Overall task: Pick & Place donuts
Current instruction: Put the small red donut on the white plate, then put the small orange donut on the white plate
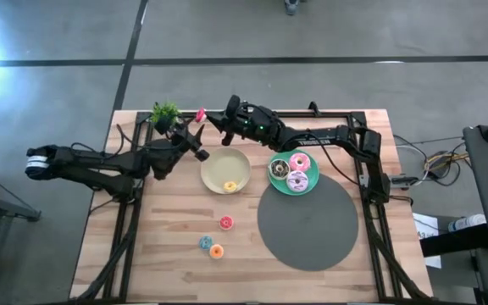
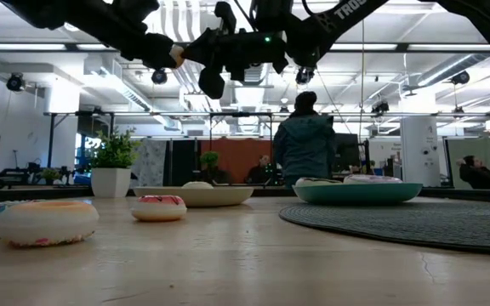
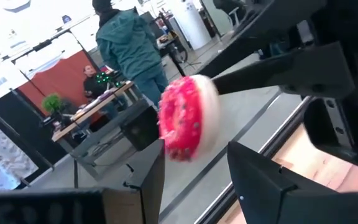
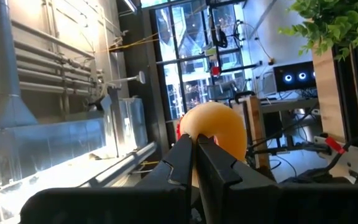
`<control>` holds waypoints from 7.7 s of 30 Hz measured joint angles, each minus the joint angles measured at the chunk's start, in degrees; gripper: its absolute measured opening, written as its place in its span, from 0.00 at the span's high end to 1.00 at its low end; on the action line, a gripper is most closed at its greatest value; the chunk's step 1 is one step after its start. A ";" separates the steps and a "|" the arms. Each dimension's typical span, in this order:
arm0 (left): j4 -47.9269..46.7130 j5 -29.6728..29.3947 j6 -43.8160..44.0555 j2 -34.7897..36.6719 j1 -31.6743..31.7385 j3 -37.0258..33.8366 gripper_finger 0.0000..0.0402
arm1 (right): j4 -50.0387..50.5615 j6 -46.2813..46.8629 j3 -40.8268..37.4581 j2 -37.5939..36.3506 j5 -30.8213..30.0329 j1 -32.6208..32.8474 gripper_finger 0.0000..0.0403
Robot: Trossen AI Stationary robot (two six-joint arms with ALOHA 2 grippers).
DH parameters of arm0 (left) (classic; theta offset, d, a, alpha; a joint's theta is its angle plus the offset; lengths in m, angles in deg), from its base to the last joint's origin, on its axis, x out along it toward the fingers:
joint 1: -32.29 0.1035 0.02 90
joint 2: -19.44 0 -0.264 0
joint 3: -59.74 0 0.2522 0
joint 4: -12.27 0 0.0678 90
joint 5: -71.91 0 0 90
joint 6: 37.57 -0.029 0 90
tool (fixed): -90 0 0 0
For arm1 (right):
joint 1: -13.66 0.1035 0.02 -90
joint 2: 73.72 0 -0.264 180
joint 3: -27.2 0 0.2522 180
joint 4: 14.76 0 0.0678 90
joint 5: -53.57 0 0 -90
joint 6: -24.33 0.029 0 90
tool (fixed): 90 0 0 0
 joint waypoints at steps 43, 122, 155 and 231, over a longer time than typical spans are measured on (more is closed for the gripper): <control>-18.95 7.62 8.82 -3.09 -0.95 3.50 0.99 | 47.34 -41.12 -6.42 -22.99 2.49 -0.29 0.49; -48.22 49.44 23.55 -15.28 -1.26 9.85 0.75 | 56.49 -40.49 -25.10 -44.48 0.15 -0.22 0.48; -42.19 61.81 57.23 15.83 -10.79 -10.39 0.75 | 78.64 -43.89 19.64 13.17 4.02 24.39 0.55; -47.71 55.67 56.06 23.05 -10.89 -10.44 0.75 | 81.00 -58.54 32.75 23.78 4.57 25.11 0.88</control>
